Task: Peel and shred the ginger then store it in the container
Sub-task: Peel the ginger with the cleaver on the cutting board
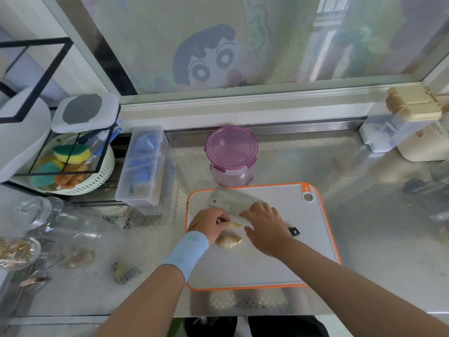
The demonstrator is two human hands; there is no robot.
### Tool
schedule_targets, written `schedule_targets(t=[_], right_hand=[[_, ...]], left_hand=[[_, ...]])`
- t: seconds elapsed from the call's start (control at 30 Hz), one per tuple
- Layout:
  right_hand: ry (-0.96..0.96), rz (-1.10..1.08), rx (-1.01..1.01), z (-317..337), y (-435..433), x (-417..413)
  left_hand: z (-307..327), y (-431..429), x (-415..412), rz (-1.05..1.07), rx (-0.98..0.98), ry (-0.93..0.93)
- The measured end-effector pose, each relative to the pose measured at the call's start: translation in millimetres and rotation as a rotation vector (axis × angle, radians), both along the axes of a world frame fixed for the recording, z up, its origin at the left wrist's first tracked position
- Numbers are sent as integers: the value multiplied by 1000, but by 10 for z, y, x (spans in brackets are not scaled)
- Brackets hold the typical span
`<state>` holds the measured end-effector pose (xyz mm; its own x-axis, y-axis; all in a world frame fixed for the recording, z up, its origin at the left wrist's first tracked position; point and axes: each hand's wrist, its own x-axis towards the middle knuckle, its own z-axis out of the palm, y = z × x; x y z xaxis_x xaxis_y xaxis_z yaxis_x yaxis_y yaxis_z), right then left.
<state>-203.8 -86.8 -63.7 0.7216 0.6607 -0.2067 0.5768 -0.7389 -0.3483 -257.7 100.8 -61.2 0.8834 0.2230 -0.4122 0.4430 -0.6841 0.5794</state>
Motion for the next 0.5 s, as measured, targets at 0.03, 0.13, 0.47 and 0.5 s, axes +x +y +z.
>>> schedule_targets(t=[0.03,0.13,0.47,0.5], right_hand=[[114,-30,20,60,74,-3],[454,-175,112,170,281,14],[647,-469,295,-21,865,176],[616,-440,274,-30,917,200]], left_hand=[[24,15,-17,59,-36,-36],[101,74,-56,213,-101,-88],[92,490,-76,269,-166,-40],[79,527,-63,274,-180,-18]])
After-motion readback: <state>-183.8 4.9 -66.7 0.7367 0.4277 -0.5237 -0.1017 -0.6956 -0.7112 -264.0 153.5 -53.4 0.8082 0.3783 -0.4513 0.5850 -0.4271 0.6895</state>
